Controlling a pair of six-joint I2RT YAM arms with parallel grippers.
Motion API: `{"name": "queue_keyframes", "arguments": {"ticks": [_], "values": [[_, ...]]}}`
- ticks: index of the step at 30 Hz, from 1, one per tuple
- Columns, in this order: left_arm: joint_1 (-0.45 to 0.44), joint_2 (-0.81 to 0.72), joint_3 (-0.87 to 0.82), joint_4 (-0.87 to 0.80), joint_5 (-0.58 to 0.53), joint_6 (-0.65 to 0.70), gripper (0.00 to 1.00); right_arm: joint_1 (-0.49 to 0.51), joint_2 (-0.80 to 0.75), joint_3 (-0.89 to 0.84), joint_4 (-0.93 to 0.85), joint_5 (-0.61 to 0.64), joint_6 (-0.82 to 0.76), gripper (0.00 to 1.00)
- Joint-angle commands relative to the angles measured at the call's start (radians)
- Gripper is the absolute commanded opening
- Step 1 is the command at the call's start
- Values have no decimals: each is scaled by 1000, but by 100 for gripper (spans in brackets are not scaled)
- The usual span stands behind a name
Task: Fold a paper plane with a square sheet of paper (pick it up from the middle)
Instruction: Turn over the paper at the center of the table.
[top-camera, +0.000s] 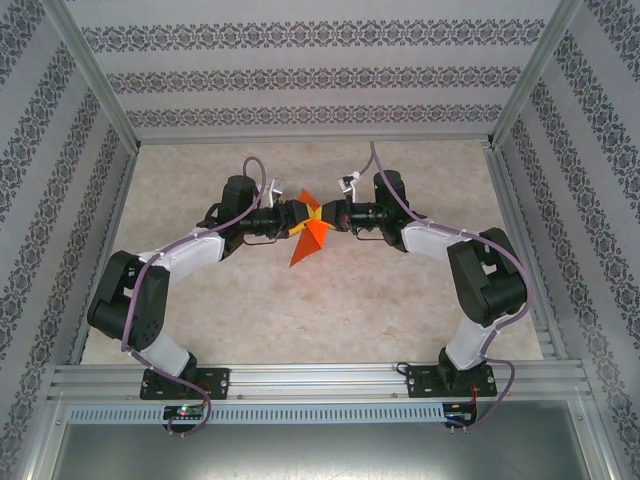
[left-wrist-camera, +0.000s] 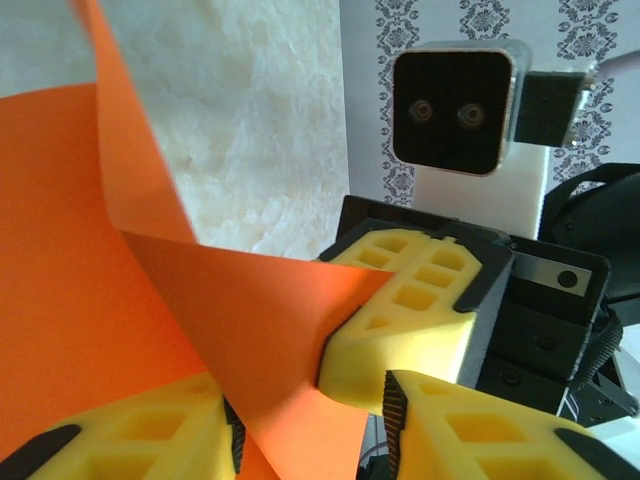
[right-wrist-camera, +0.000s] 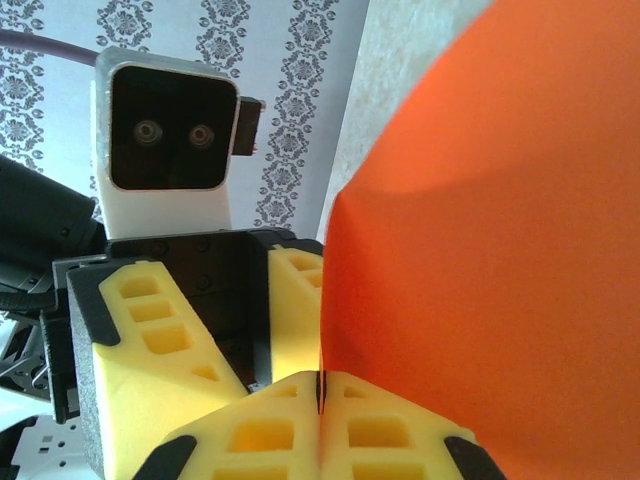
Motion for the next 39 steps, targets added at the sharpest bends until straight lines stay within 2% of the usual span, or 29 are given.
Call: {"name": "queue_keyframes", "arguments": {"ticks": [1,9,23,28,30,33,39], "values": [[-10,-12,26,13,23,14,41,0,24,-7,43,-19,11,0],[-11,-15,38,-26,17,38,35,-4,28,-13,42,-14,17,0],[-11,-3,54,-84,14,72,12,-6,8,-18,47,-14,22,0],[-10,-2,60,-108,12,88,9,-11,-9,-16,36,-9,16,0],[-10,-2,61,-112,11,92,7,-12,-14,-17,33,-8,14,5],[-10,-3,66,-112,9,90,6,-24,-33,-30,16,1,0,20],[-10,-6,68,-80,-7,72,6,-72,-136,-93,-126,66,-95,44]]}}
